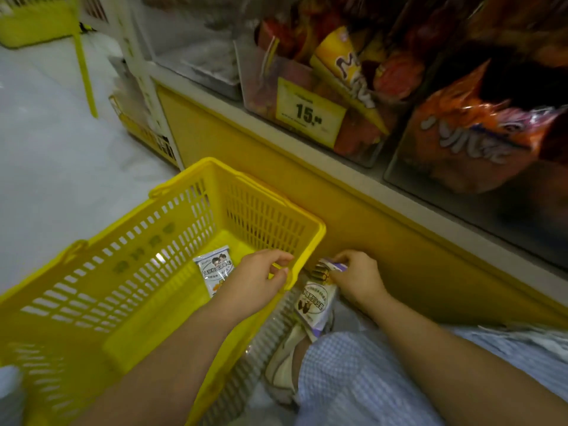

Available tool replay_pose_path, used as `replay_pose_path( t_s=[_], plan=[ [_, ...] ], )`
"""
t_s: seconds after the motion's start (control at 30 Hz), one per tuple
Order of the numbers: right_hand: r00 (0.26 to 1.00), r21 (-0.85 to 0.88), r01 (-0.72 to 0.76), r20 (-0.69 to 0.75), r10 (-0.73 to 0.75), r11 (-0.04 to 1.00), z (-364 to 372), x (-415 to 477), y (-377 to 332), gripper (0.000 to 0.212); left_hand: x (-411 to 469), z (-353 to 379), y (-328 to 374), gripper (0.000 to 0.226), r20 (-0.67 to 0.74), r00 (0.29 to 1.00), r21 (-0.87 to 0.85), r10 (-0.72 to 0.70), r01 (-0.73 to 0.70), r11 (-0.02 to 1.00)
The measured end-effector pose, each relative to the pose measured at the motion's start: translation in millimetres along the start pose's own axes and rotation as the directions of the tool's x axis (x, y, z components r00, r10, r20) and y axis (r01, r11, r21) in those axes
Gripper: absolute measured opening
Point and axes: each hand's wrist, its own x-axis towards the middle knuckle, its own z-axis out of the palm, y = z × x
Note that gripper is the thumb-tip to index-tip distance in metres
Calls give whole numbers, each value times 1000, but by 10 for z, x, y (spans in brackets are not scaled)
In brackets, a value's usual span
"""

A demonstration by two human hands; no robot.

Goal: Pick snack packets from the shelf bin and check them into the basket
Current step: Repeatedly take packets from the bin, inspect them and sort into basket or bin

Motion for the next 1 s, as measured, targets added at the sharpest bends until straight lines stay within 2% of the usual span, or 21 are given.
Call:
replay_pose_path(
  t_s=[0.13,0.2,0.3,0.4,0.43,0.5,0.53,0.6,0.63,0.7,0.77,0.83,0.9,1.0],
  plan=[
    [993,-86,120,9,-120,989,-554,-421,-276,22,-162,-119,297,30,14,1000,56,27,-28,998],
    [973,-143,229,7,-230,963,-836,-627,-481,21,-235,-210,455,30,20,999,83,37,-39,996],
    [918,-134,375,-85,-388,917,-1224,-911,-881,21,-327,-435,703,37,-5,1000,50,28,-28,998],
    [846,64,477,-305,-438,877,-1532,-1162,-1319,23,-405,-789,937,59,-144,990,-107,-7,-8,994],
    [826,176,510,-374,-423,842,-1607,-1231,-1458,25,-445,-927,1011,66,-191,980,-230,-47,1,973],
    [833,444,534,-424,-357,720,-1686,-1358,-1719,29,-535,-1196,1147,63,-206,969,-534,-138,7,846],
    [849,564,524,-409,-335,638,-1686,-1409,-1835,32,-585,-1318,1198,51,-190,973,-646,-134,-20,763],
    [873,711,482,-340,-349,512,-1647,-1454,-2022,38,-664,-1531,1275,24,-232,971,-754,-62,-140,642],
    [878,739,458,-291,-380,494,-1625,-1463,-2096,41,-695,-1636,1294,22,-287,957,-778,-42,-207,594],
    [876,765,402,-163,-453,503,-1579,-1427,-2207,51,-749,-1838,1302,34,-360,931,-794,-65,-269,545],
    [870,756,359,-60,-489,547,-1577,-1348,-2274,69,-784,-2009,1272,45,-360,931,-772,-56,-264,578],
    [856,687,397,-37,-516,609,-1610,-1247,-2325,86,-780,-2121,1217,44,-342,940,-656,-21,-223,721],
    [812,580,482,-15,-583,656,-1641,-1152,-2373,76,-740,-2150,1174,42,-304,952,-516,41,-201,833],
    [740,431,577,85,-668,694,-1591,-1036,-2406,47,-636,-2066,1137,45,-252,966,-387,58,-155,909]
  ],
)
